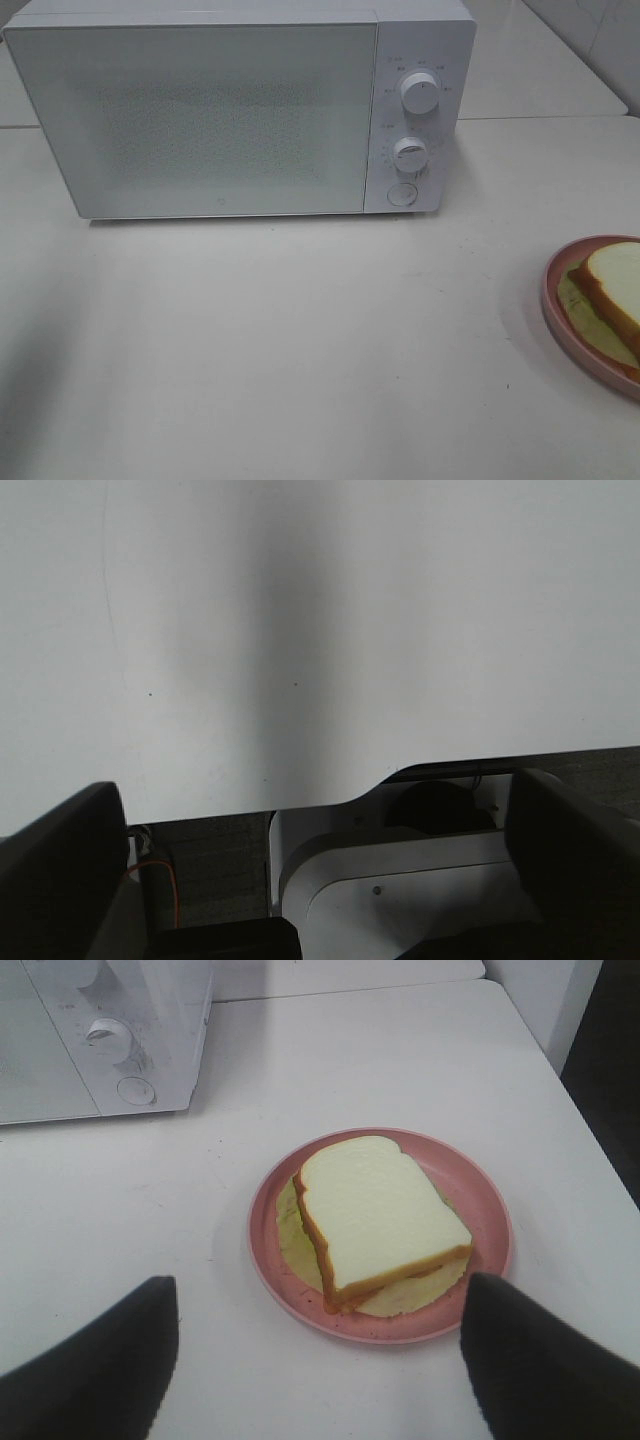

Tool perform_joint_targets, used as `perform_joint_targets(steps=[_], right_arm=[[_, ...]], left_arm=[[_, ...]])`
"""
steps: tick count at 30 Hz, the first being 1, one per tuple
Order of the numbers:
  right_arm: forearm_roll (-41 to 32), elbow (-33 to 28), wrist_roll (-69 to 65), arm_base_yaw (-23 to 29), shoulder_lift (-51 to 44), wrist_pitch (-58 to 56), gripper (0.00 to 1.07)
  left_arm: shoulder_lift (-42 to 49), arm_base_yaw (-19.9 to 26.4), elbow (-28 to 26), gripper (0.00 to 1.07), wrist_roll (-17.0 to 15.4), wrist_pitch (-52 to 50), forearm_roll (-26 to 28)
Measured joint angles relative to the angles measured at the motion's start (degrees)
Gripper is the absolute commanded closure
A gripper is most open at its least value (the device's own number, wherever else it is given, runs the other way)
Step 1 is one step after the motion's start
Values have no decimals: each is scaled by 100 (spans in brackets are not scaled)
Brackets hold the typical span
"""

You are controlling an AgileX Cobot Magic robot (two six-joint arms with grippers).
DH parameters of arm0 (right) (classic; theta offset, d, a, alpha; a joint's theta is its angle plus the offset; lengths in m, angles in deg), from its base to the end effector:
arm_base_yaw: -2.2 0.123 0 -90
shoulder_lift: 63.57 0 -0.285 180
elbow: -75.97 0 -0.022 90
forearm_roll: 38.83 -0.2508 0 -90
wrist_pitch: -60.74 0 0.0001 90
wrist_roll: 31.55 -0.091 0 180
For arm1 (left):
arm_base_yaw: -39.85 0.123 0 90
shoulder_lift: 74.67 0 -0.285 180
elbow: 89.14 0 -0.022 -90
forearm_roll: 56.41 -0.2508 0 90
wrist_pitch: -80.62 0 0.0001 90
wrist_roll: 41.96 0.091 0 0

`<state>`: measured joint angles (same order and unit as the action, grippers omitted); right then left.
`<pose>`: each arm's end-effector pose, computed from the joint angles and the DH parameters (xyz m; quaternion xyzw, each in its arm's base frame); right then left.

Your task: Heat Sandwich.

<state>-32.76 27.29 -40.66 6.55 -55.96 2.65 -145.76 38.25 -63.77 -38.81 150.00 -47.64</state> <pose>-0.0028 -0.0084 0.2809 0.0357 0.8385 0.0108 0.5436 0.1812 -0.0181 0.2990 0.0231 0.9894 -0.0727 0.1239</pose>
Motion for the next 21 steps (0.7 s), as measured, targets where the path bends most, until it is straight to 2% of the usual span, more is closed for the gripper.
perform_joint_targets(steps=[9, 21], right_arm=[[0, 0, 0, 0, 0, 0, 31], [0, 0, 0, 0, 0, 0, 31]], left_arm=[[1175, 0, 602, 10, -23, 29, -298], [2521, 0, 1146, 10, -23, 52, -332]])
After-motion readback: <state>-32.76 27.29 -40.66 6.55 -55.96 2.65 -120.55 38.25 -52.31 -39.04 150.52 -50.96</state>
